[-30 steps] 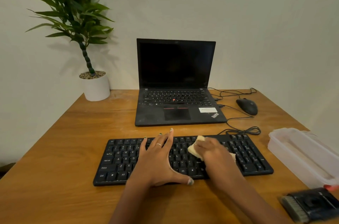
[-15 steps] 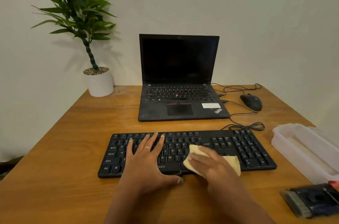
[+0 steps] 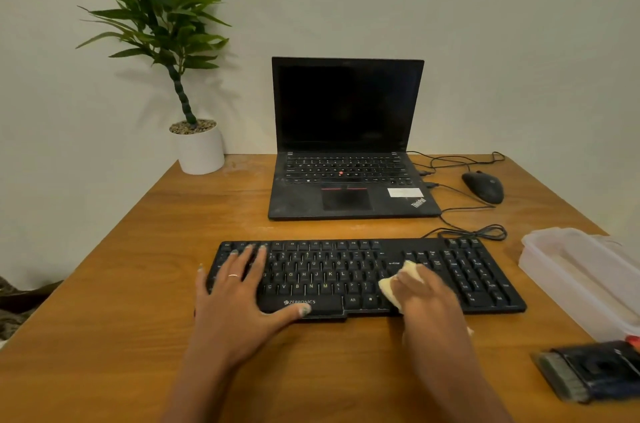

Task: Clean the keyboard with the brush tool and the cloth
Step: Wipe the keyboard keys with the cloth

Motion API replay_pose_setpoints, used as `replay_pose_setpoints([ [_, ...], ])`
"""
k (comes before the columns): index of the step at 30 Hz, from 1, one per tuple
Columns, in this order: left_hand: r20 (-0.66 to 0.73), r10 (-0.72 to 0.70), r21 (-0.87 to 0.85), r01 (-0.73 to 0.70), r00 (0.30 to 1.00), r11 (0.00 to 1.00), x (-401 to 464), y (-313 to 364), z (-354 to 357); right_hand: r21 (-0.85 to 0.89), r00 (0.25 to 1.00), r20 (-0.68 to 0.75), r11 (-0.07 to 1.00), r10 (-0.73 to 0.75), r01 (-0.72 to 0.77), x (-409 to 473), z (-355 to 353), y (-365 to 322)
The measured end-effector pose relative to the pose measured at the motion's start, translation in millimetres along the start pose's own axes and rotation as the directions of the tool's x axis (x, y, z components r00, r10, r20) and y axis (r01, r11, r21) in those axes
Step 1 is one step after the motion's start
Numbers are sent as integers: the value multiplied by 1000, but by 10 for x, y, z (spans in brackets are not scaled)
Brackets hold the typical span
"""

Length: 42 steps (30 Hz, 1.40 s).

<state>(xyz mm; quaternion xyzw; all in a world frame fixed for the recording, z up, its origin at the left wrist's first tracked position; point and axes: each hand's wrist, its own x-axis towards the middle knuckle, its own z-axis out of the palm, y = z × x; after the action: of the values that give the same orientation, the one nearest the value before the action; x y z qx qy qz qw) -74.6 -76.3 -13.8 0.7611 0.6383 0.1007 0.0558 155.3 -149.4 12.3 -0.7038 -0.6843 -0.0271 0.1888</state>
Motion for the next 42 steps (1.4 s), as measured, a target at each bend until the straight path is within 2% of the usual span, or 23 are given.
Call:
replay_pose_setpoints([
  [1, -4, -32, -17, 31, 999, 999, -17, -61, -2, 78, 998, -25, 995, -57, 59, -47, 133, -53],
  [4, -21, -67, -85, 65, 998, 994, -60, -125, 18, 107, 992, 35, 987, -123, 119, -84, 180, -168],
  [6, -30, -78, -131, 73, 997, 989, -90, -140, 34, -13, 998, 23, 998, -64, 65, -32, 56, -64],
  [8, -40, -97, -192, 87, 995, 977, -120, -160, 46, -27, 997, 35, 998, 65, -64, 27, -27, 51],
  [10, -44, -113, -238, 99, 993, 966, -135, -163, 47, 8, 1000, 1, 1000, 14, -14, -12, 104, -26],
  [12, -47, -116, -235, 102, 992, 967, -138, -146, 38, 92, 995, 88, 995, -42, 34, -117, 256, -167],
  [14, -53, -119, -234, 103, 992, 967, -156, -139, 30, 90, 983, 123, 988, -139, 128, -166, 169, -255],
  [15, -53, -122, -244, 106, 991, 964, -169, -139, 26, 58, 989, 69, 990, -132, 128, -148, 91, -240],
  [16, -49, -127, -256, 111, 991, 960, -188, -143, 27, 72, 993, 83, 995, -79, 74, -92, 52, -185],
  [17, -45, -128, -266, 112, 991, 958, -205, -140, 26, 107, 1000, 28, 994, 8, -11, -65, 10, -109],
  [19, -39, -124, -275, 109, 992, 955, -243, -125, 33, 111, 998, -32, 992, 61, -57, -67, 40, -94],
  [21, -43, -126, -273, 110, 991, 956, -255, -113, 43, 102, 998, 66, 995, -15, 8, -117, 137, -258],
  [23, -50, -130, -274, 112, 990, 955, -264, -121, 64, 46, 984, 88, 987, -156, 153, -179, 216, -364],
  [25, -61, -127, -300, 103, 990, 948, -290, -131, 86, 33, 989, 92, 993, -119, 116, -160, 122, -360],
  [27, -66, -122, -320, 95, 990, 943, -329, -132, 104, 46, 999, 34, 999, -6, 4, -115, 161, -228],
  [29, -68, -124, -321, 96, 990, 942, -351, -123, 111, -50, 991, 103, 995, 88, -83, -53, 163, -310],
  [31, -77, -123, -313, 93, 989, 945, -346, -128, 123, -7, 998, 62, 1000, 10, -9, -66, 340, -463],
  [34, -92, -124, -309, 90, 988, 947, -340, -150, 140, 66, 976, 81, 979, -200, 195, -123, 414, -663],
  [38, -79, -133, -330, 100, 988, 939, -361, -123, 105, -69, 999, 54, 998, -3, 6, -107, 265, -578],
  [40, -83, -122, -310, 90, 989, 947, -357, -129, 121, -132, 993, 107, 991, 43, -29, -92, 338, -657],
  [42, -98, -111, -298, 78, 989, 951, -352, -155, 154, -114, 974, 225, 993, 32, -7, -74, 364, -902],
])
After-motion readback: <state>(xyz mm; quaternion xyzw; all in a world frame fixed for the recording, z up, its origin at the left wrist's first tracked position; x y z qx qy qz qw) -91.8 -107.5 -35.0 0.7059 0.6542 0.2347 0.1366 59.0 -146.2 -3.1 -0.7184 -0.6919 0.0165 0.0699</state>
